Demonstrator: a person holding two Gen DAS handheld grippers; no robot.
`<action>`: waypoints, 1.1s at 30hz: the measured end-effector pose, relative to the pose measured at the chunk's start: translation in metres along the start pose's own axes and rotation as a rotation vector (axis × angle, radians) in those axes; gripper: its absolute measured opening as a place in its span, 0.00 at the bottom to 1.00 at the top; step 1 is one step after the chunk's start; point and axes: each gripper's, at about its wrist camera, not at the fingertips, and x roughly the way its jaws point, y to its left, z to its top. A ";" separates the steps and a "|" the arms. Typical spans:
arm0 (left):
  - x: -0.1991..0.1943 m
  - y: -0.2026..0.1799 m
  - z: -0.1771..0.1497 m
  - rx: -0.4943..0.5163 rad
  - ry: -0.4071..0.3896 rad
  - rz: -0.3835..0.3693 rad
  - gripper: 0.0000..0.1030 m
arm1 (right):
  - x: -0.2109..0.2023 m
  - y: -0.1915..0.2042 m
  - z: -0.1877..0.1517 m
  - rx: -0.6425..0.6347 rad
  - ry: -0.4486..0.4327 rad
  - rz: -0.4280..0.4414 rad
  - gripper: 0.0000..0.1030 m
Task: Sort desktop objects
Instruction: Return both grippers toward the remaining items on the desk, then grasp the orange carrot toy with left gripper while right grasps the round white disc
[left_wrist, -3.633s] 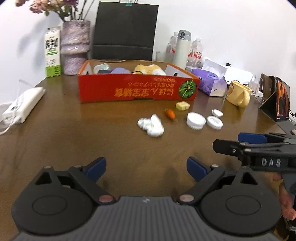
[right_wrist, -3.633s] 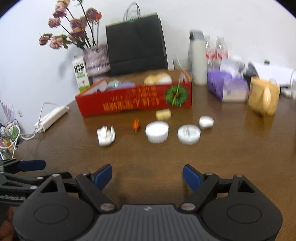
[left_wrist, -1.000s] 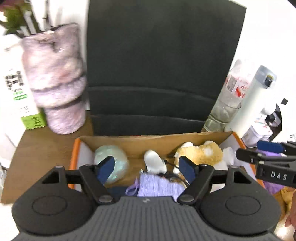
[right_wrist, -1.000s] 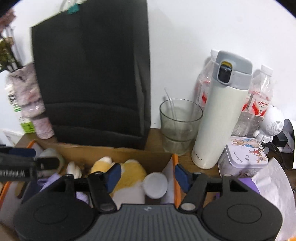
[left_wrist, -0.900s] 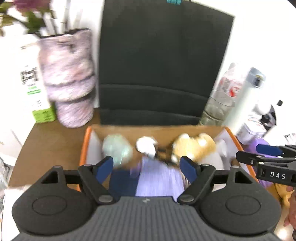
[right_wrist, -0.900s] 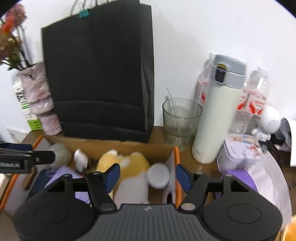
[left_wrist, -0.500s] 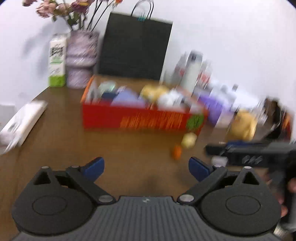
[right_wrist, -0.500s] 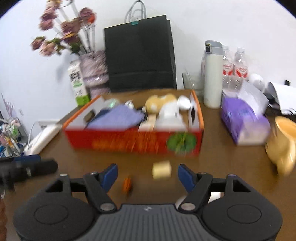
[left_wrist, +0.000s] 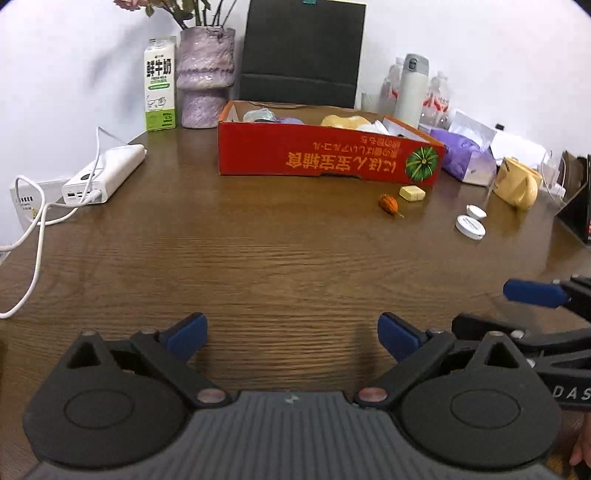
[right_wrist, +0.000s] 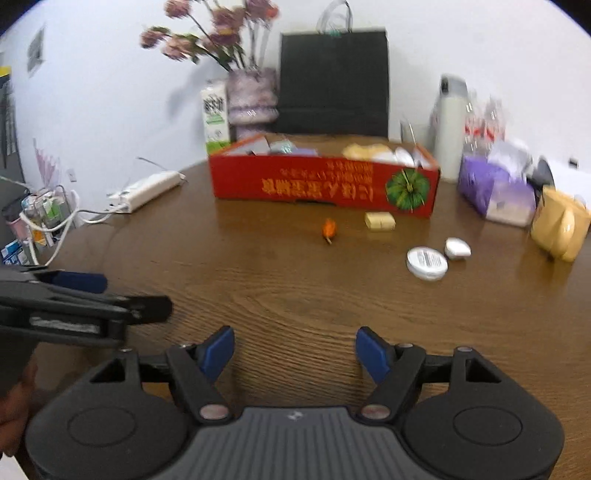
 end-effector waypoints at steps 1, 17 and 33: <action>0.001 -0.001 0.000 0.006 0.007 0.002 0.98 | -0.003 0.000 -0.002 0.007 -0.025 -0.005 0.74; 0.006 -0.006 0.000 0.022 0.024 0.025 1.00 | 0.004 -0.022 -0.001 0.134 -0.019 -0.010 0.73; 0.070 -0.057 0.080 0.120 0.013 -0.134 0.88 | 0.052 -0.090 0.051 0.148 -0.020 -0.178 0.56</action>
